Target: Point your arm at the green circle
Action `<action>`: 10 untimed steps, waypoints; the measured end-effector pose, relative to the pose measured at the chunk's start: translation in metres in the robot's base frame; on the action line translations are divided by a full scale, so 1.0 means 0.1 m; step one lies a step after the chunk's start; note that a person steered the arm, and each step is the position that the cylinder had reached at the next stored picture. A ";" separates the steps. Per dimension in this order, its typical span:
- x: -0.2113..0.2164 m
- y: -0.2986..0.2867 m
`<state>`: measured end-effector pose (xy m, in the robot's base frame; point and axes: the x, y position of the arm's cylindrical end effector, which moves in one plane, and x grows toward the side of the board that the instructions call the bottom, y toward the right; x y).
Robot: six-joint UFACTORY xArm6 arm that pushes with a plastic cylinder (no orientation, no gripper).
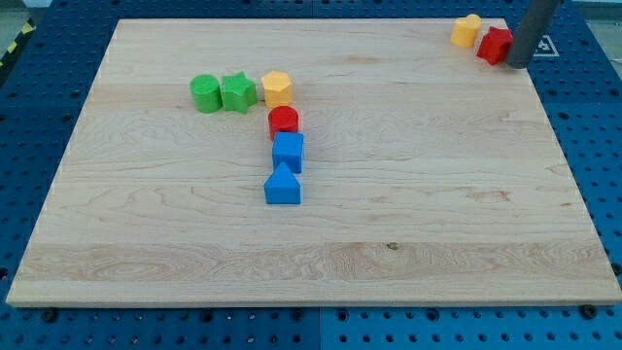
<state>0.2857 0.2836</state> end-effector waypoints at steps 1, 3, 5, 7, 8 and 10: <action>-0.10 -0.06; 0.08 -0.64; 0.14 -2.58; 0.13 -4.78; 0.41 -5.41; 0.51 -5.26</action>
<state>0.3370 -0.2421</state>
